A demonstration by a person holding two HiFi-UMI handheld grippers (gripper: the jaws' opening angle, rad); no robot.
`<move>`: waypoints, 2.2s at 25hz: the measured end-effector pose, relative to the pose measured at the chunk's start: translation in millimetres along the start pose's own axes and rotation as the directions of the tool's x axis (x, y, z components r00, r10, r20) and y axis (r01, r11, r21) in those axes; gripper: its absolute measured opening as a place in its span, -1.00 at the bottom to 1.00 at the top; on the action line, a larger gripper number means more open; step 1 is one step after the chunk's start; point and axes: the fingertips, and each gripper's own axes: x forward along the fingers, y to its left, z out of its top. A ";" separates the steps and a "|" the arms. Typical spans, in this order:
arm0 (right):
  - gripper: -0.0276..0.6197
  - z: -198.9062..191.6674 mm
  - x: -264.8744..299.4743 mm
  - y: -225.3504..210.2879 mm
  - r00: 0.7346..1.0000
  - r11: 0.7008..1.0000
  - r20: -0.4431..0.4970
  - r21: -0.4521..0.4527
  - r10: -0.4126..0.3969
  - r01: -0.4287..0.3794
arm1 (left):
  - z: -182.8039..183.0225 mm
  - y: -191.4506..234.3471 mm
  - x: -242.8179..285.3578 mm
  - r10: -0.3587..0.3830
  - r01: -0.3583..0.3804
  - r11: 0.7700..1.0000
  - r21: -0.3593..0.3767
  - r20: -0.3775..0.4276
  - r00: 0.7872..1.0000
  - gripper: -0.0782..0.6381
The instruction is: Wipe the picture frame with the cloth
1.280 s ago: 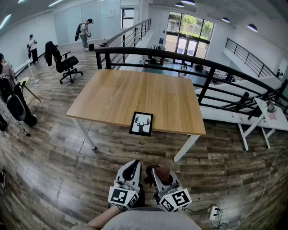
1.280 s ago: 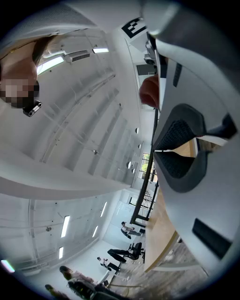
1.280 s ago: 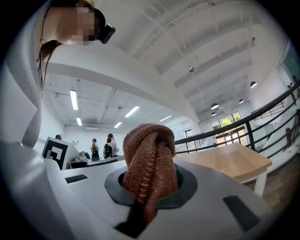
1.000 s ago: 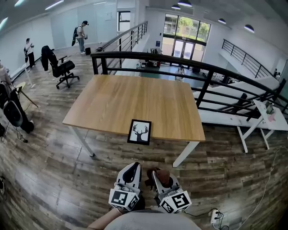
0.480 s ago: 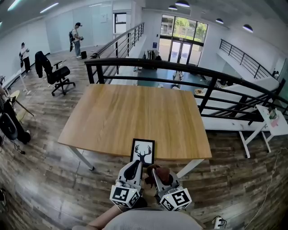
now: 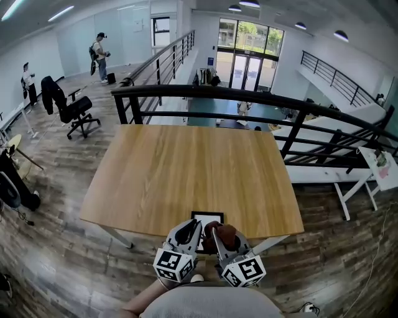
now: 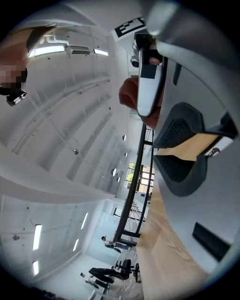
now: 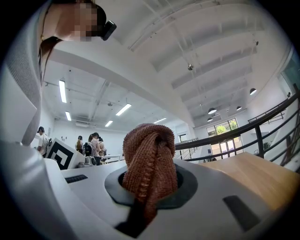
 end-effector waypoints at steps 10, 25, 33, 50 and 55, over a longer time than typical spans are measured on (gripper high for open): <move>-0.77 -26.8 23.8 -24.7 0.998 0.999 -0.058 0.020 -0.037 0.038 | -77.4 40.7 31.4 -0.136 0.095 0.980 -0.175 -0.241 0.961 0.14; -0.77 -30.1 33.3 -33.3 0.996 0.998 -0.062 0.027 -0.056 0.058 | -203.3 48.6 14.6 -0.441 0.031 0.692 -0.721 -0.388 0.809 0.25; -0.77 -35.9 35.6 -36.9 0.995 0.998 -0.078 0.027 -0.059 0.061 | -224.6 37.9 -16.3 -0.499 -0.015 0.641 -0.767 -0.432 0.751 0.25; -0.77 -39.0 33.9 -39.6 0.996 0.997 -0.079 0.056 -0.049 0.054 | -255.0 20.1 17.4 -0.660 -0.009 0.387 -0.922 -0.284 0.695 -0.43; -0.77 -40.1 32.8 -41.6 0.995 0.997 -0.081 0.060 -0.050 0.055 | -254.4 24.7 21.2 -0.658 0.011 0.316 -0.949 -0.211 0.723 -0.71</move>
